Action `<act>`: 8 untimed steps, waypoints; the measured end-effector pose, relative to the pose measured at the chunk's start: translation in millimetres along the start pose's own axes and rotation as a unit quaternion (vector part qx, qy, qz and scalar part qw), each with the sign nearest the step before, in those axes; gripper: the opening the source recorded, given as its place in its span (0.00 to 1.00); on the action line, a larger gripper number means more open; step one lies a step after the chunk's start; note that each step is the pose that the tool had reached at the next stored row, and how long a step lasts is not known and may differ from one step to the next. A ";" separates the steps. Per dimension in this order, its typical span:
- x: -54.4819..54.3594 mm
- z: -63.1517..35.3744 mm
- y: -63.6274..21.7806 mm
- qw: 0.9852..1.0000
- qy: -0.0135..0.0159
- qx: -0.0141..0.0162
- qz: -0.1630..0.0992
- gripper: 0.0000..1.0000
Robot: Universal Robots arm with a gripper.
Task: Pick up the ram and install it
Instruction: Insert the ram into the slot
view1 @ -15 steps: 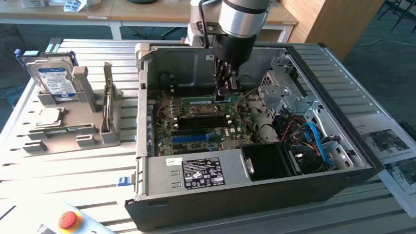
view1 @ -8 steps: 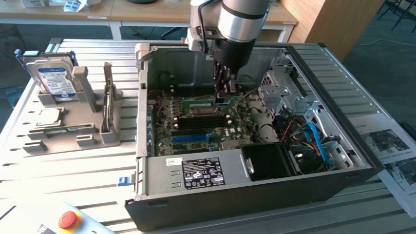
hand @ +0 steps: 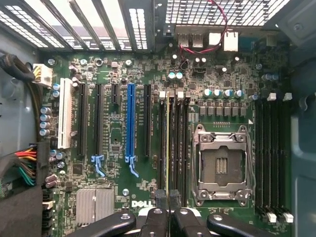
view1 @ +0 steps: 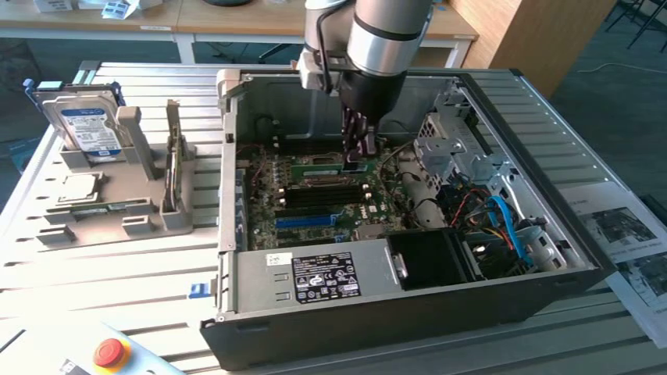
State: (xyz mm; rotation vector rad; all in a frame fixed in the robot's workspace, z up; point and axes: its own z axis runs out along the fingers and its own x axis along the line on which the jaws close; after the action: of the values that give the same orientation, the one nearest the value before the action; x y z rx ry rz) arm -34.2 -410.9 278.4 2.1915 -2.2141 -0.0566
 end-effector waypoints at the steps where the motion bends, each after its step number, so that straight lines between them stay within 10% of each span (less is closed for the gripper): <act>1: 0.0 1.2 0.0 1.000 0.000 0.000 0.000 0.12; 8: 0.1 8.2 -0.2 1.000 0.000 0.000 0.002 0.12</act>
State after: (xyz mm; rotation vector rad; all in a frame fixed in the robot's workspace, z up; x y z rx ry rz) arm -34.3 -410.9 270.3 2.1869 -2.2187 -0.0566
